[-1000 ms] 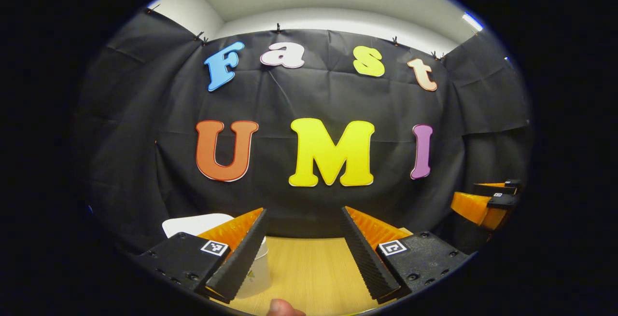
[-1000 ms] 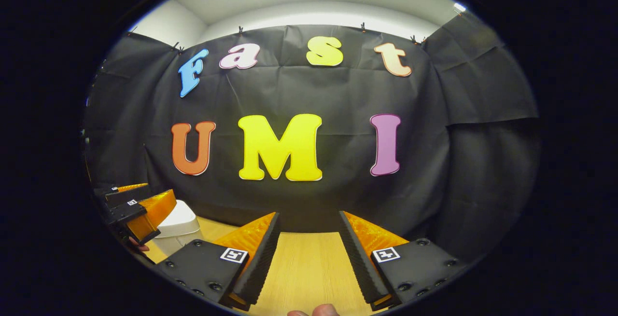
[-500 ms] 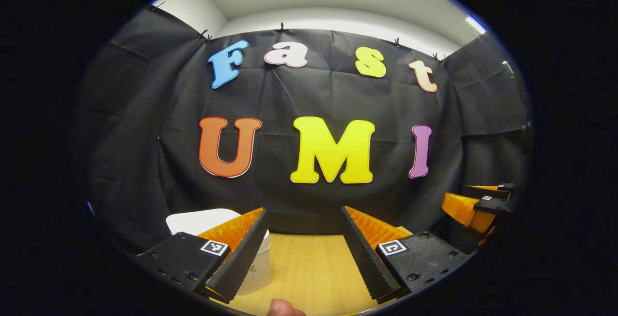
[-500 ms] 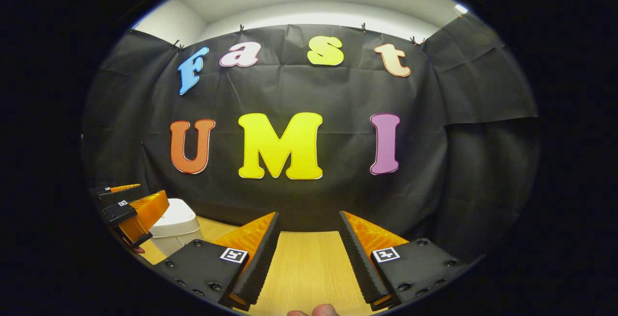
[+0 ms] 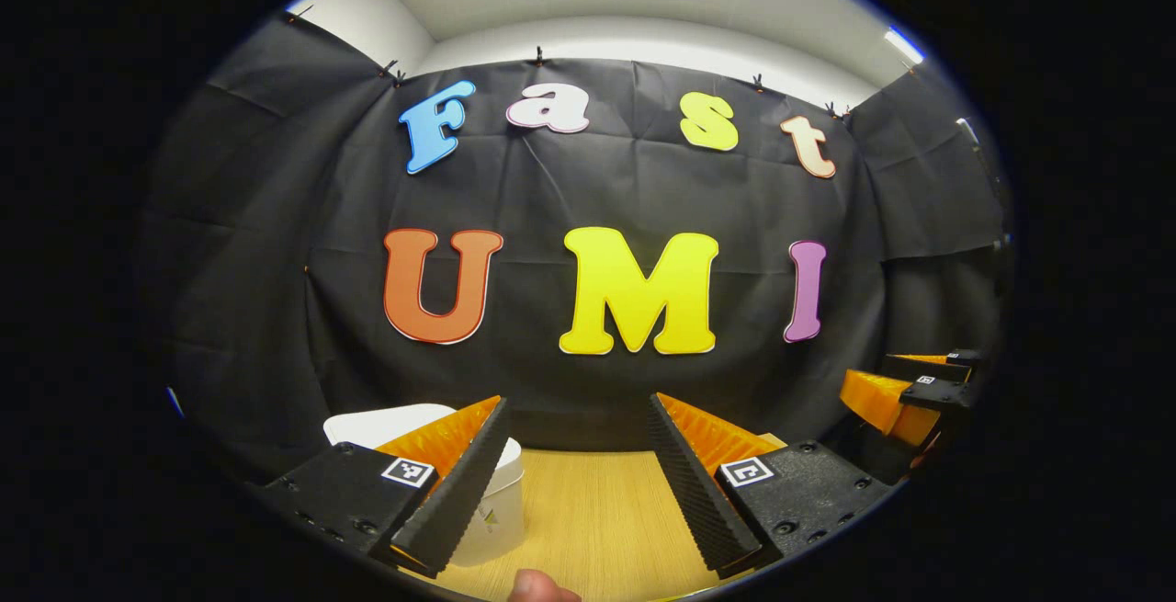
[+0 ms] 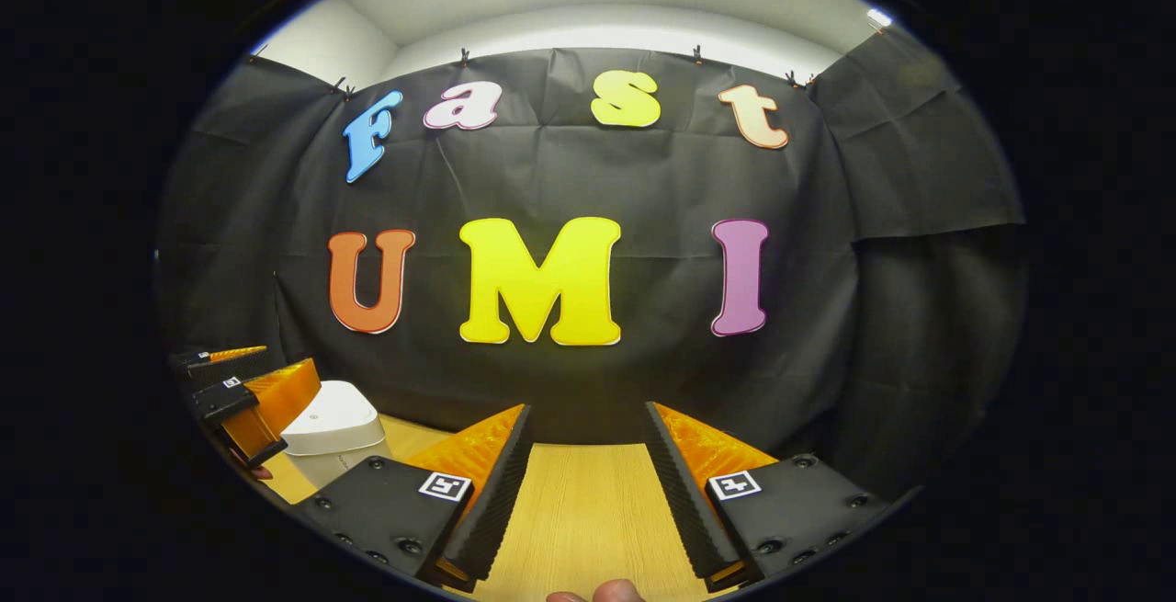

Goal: Press the lid of the desktop garbage bin to open it, pick up the crumpled paper on the desktop and throw it into the bin, then pick up the pop can on the desktop and drop it into the bin, and finally close the garbage bin lid.

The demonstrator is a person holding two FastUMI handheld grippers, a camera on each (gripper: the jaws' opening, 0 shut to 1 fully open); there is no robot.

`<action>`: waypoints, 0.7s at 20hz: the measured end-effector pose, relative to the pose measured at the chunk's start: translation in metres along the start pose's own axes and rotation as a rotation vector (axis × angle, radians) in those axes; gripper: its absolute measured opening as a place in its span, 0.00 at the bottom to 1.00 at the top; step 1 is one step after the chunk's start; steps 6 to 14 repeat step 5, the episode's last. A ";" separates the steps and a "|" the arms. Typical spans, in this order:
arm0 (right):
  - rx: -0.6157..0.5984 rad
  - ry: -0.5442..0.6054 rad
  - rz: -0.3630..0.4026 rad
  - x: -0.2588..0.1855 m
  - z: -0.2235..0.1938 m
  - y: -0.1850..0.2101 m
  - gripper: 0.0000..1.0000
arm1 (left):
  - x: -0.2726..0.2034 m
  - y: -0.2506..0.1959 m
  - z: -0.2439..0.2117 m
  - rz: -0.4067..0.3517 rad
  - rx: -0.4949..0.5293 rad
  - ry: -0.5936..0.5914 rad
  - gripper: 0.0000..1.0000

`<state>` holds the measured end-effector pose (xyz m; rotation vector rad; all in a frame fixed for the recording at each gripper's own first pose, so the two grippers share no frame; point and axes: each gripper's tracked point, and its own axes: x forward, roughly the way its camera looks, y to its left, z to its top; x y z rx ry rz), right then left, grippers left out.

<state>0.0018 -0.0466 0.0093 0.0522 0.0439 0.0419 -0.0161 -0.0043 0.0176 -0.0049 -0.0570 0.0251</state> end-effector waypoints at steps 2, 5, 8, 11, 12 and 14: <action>-0.001 -0.004 0.001 0.000 0.001 0.000 0.78 | -0.001 0.000 0.002 0.000 0.006 -0.004 0.97; 0.000 -0.009 0.000 0.001 0.002 -0.001 0.78 | -0.001 0.000 0.002 0.002 0.011 -0.006 0.97; 0.000 -0.009 0.000 0.001 0.002 -0.001 0.78 | -0.001 0.000 0.002 0.002 0.011 -0.006 0.97; 0.000 -0.009 0.000 0.001 0.002 -0.001 0.78 | -0.001 0.000 0.002 0.002 0.011 -0.006 0.97; 0.000 -0.009 0.000 0.001 0.002 -0.001 0.78 | -0.001 0.000 0.002 0.002 0.011 -0.006 0.97; 0.000 -0.009 0.000 0.001 0.002 -0.001 0.78 | -0.001 0.000 0.002 0.002 0.011 -0.006 0.97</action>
